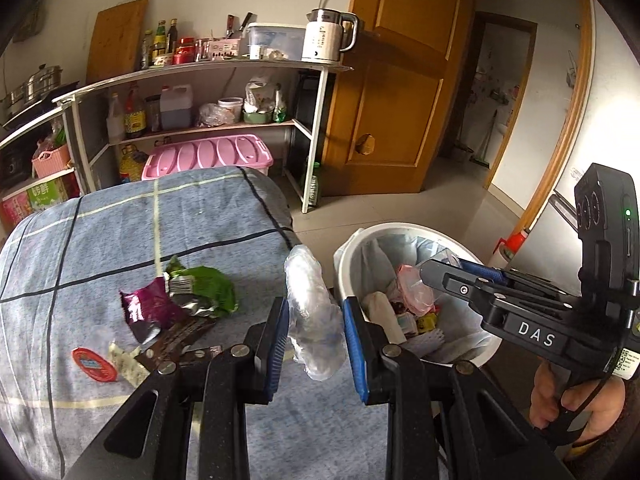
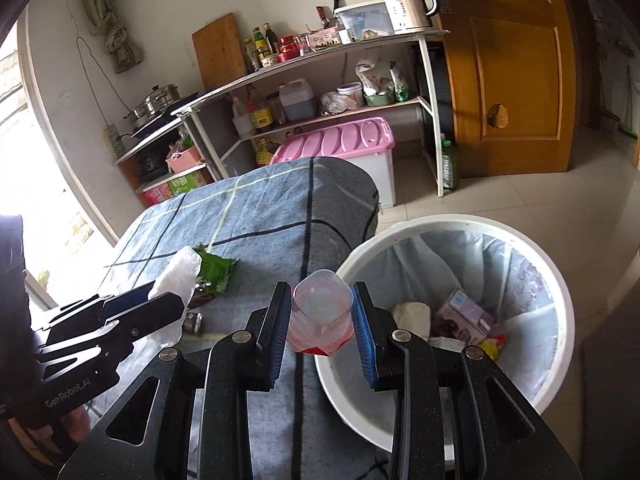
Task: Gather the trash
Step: 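Carry the plastic bag and clear cup over the bin and open both tools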
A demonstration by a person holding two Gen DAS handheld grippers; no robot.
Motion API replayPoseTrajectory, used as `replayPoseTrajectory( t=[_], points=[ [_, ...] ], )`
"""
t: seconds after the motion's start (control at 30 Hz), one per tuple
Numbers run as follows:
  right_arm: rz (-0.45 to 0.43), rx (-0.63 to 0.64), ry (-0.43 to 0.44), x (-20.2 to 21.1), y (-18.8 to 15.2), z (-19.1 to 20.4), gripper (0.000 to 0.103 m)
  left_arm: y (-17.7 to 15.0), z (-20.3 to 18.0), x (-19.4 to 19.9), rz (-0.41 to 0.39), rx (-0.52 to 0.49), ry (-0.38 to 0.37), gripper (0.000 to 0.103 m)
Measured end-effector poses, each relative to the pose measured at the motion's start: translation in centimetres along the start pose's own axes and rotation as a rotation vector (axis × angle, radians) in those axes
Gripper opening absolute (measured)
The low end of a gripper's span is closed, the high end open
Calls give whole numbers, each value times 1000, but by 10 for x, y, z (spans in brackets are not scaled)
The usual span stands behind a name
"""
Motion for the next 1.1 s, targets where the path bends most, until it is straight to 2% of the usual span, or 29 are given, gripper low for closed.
replayPoseTrajectory(
  t=[0.13,0.43,0.7,0.9,0.97,1.07,1.1],
  points=[
    [4,-25,-35,6,-6,-27,32,-5,-29,-15,23,-33,-35,28],
    [42,-73,-107,9,-25,-81,32,-18,-80,-46,71,-120,-65,29],
    [89,-79,-159,1,-39,-110,32,-24,-102,-69,100,-128,-86,29],
    [139,-91,-188,-8,-52,-125,32,-29,-104,-79,125,-121,-81,30],
    [154,-89,-204,-10,-55,-128,32,-30,-104,-81,127,-127,-76,33],
    [169,-92,-206,-13,-59,-128,33,-30,-103,-82,129,-116,-79,44],
    [171,-91,-202,-14,-61,-128,41,-30,-102,-81,128,-113,-80,47]
  ],
)
Point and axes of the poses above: each gripper's, at about its wrist camera, not at the fingertips, and x roughly against the way its jaws point, z to its left, y to its top, the point moved 10 cm from there along -x, roughly the way its jaws point, and after that the axes turned 11 degrees about x, right-handed, at the moved point
